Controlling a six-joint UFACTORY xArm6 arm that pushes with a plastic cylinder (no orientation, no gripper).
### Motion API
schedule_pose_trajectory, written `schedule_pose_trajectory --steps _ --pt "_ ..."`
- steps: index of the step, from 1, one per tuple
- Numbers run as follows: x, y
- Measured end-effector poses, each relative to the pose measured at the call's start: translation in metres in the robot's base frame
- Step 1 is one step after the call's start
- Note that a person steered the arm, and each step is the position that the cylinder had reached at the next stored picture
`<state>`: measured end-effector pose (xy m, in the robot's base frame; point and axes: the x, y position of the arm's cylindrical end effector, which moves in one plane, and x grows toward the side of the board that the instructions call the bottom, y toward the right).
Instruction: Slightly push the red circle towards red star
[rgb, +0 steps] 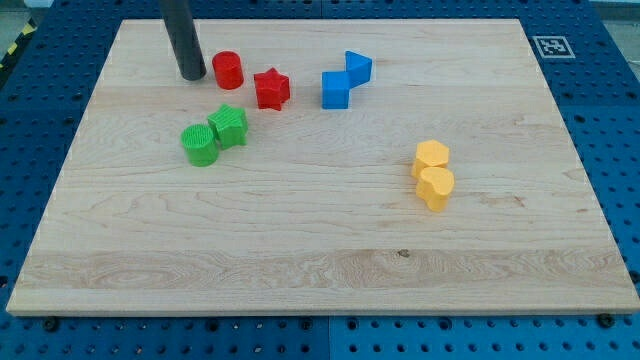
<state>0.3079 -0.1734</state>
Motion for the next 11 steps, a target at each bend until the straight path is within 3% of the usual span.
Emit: schedule_pose_trajectory --steps 11 --pt "0.022 0.041"
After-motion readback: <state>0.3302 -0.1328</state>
